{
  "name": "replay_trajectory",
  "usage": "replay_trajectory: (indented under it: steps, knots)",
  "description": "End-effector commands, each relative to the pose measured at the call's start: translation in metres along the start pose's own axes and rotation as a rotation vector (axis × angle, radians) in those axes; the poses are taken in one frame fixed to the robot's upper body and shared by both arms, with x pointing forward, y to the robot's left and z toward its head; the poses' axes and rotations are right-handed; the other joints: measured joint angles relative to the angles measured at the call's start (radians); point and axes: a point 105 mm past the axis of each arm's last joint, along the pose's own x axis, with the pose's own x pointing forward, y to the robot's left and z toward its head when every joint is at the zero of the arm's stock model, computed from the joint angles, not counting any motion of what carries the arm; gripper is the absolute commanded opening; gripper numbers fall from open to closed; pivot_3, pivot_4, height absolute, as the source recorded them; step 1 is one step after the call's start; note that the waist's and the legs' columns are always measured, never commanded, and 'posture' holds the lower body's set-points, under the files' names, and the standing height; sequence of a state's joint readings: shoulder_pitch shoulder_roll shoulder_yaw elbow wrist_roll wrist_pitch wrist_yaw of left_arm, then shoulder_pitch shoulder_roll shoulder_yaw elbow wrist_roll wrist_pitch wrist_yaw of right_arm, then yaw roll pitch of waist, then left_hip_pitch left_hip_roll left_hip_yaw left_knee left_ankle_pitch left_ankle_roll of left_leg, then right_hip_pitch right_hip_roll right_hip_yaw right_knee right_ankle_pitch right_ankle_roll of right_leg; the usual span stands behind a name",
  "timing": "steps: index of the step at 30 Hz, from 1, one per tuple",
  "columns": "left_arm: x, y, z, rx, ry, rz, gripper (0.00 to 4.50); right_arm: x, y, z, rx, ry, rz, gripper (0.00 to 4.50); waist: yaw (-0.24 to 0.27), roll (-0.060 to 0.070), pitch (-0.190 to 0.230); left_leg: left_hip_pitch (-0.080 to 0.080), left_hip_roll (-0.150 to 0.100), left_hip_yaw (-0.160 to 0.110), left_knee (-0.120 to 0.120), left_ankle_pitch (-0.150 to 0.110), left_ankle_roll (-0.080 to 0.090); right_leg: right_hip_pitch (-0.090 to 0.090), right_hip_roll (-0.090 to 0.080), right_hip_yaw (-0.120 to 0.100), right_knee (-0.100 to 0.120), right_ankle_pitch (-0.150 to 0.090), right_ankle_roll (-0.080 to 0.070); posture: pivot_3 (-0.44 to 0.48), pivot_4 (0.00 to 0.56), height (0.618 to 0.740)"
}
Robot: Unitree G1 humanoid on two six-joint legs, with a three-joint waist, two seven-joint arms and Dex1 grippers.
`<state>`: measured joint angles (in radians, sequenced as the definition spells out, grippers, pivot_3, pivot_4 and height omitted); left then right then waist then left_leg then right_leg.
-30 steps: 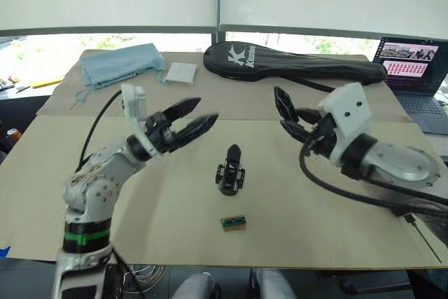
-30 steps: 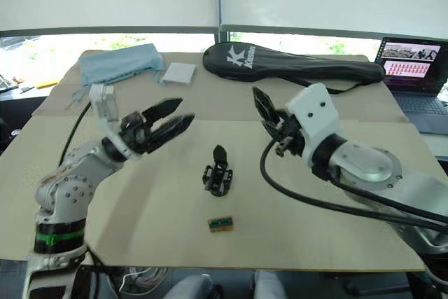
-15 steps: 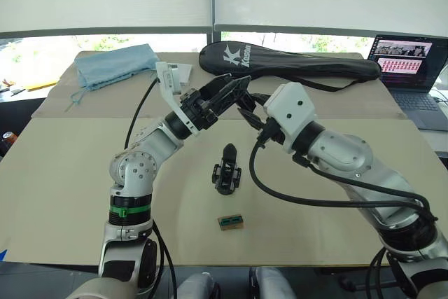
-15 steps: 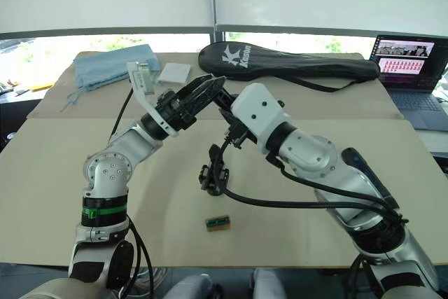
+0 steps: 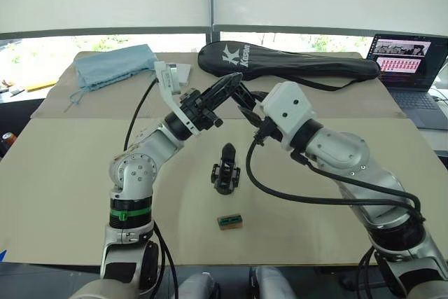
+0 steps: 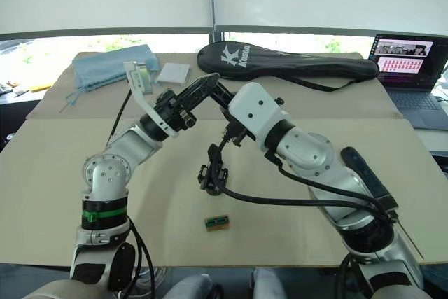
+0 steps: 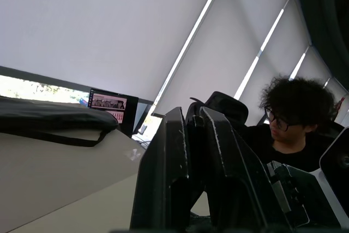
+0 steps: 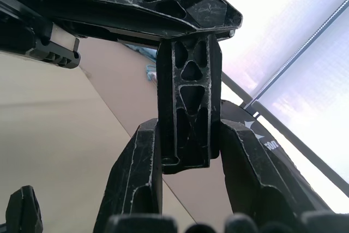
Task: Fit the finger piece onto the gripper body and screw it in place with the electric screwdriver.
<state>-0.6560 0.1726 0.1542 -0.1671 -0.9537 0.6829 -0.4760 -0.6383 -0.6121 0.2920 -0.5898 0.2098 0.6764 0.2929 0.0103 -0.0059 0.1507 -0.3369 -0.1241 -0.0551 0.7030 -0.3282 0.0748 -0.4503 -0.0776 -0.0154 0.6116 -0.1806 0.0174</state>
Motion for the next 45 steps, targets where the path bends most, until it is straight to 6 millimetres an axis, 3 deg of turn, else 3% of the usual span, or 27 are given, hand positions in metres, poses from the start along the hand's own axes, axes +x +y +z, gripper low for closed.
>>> replay_trajectory:
  steps: [1, 3, 5, 9, 12, 16, 19, 22, 24, 27, 30, 35, 45]
  knots:
    - [0.0, -0.011, 0.012, 0.0, -0.053, -0.039, 0.0, -0.007, -0.01, 0.008, 0.012, -0.026, -0.043, 1.11, 0.0, 0.0, 0.0, 0.0, 0.0, 0.0, 0.0, 0.0, 0.0, 0.0, 0.0, 0.0, 0.0, 0.0, 0.0, 0.0, 0.15, 0.74]
    - [-0.001, -0.011, 0.015, -0.036, -0.085, -0.035, 0.0, -0.009, -0.014, 0.01, 0.033, -0.04, -0.072, 1.11, 0.0, 0.0, 0.0, 0.0, 0.0, 0.0, 0.0, 0.0, 0.0, 0.0, 0.0, 0.0, 0.0, 0.0, 0.0, 0.0, 0.15, 0.74]
    - [-0.002, -0.009, 0.02, -0.068, -0.121, -0.027, 0.0, -0.013, -0.016, 0.011, 0.042, -0.048, -0.07, 2.16, 0.0, 0.0, 0.0, 0.0, 0.0, 0.0, 0.0, 0.0, 0.0, 0.0, 0.0, 0.0, 0.0, 0.0, 0.0, 0.0, 0.15, 0.74]
    - [-0.006, -0.002, 0.034, -0.068, -0.145, -0.041, 0.0, -0.029, -0.031, 0.009, 0.019, -0.037, -0.045, 3.56, 0.002, 0.0, 0.0, 0.0, 0.0, 0.0, 0.0, 0.0, 0.0, -0.001, 0.0, 0.001, 0.0, 0.0, 0.0, 0.0, 0.15, 0.74]
    - [-0.009, 0.008, 0.041, -0.061, -0.087, -0.072, 0.0, -0.044, -0.034, 0.008, 0.115, -0.024, 0.099, 4.49, 0.0, 0.0, 0.0, 0.0, -0.001, 0.0, 0.0, 0.0, 0.0, -0.001, 0.0, 0.001, 0.0, 0.0, 0.0, 0.0, 0.15, 0.74]
    - [-0.014, 0.006, 0.038, -0.119, 0.155, -0.201, 0.0, -0.063, -0.032, 0.014, 0.364, 0.014, 0.37, 4.49, -0.007, 0.0, 0.001, -0.001, 0.0, 0.0, 0.0, 0.001, 0.001, -0.002, 0.0, 0.001, 0.0, 0.001, -0.001, 0.0, 0.15, 0.74]
    - [-0.019, -0.008, 0.03, -0.164, 0.32, -0.321, 0.0, -0.064, -0.028, 0.02, 0.588, 0.052, 0.512, 4.49, -0.017, 0.0, 0.001, -0.002, 0.0, 0.0, -0.001, 0.001, 0.002, -0.004, -0.002, 0.003, 0.0, 0.002, -0.003, 0.0, 0.15, 0.74]
    - [-0.025, -0.024, 0.019, -0.206, 0.454, -0.432, 0.0, -0.066, -0.02, 0.012, 0.801, 0.162, 0.636, 4.49, -0.019, 0.0, 0.001, -0.002, 0.001, -0.001, -0.001, 0.001, 0.002, -0.004, -0.003, 0.004, 0.0, 0.002, -0.004, 0.0, 0.15, 0.74]
    - [-0.025, -0.029, 0.016, -0.218, 0.487, -0.464, 0.0, -0.065, -0.014, 0.01, 0.818, 0.209, 0.665, 4.49, -0.019, 0.0, 0.001, -0.003, 0.001, -0.002, -0.002, 0.001, 0.002, -0.005, -0.005, 0.006, 0.0, 0.003, -0.005, 0.0, 0.15, 0.74]
    - [-0.023, -0.038, 0.011, -0.233, 0.522, -0.522, 0.0, -0.055, -0.003, 0.022, 0.891, 0.182, 0.752, 4.49, -0.022, 0.0, 0.001, -0.009, 0.001, -0.002, 0.001, 0.001, 0.003, -0.009, -0.005, 0.006, 0.001, 0.003, -0.005, 0.0, 0.15, 0.74]
    - [-0.016, -0.036, 0.008, -0.216, 0.496, -0.508, 0.0, -0.048, 0.003, 0.033, 0.932, 0.143, 0.8, 4.49, -0.022, 0.0, 0.001, -0.01, 0.001, -0.002, 0.001, 0.001, 0.003, -0.009, -0.006, 0.006, 0.001, 0.003, -0.005, 0.0, 0.15, 0.74]
    - [-0.017, -0.036, -0.008, -0.197, 0.55, -0.496, 0.0, -0.048, 0.021, 0.03, 0.914, 0.231, 0.849, 4.49, -0.019, 0.0, 0.001, -0.01, 0.0, -0.003, 0.002, 0.001, 0.003, -0.009, -0.006, 0.004, 0.001, 0.003, -0.005, 0.0, 0.15, 0.74]
    - [-0.023, -0.047, -0.026, -0.211, 0.654, -0.544, 0.0, -0.046, 0.032, 0.026, 0.928, 0.298, 0.846, 4.49, -0.022, 0.0, 0.001, -0.01, -0.001, -0.003, 0.002, 0.002, 0.003, -0.009, -0.007, 0.003, 0.001, 0.003, -0.005, 0.0, 0.15, 0.74]
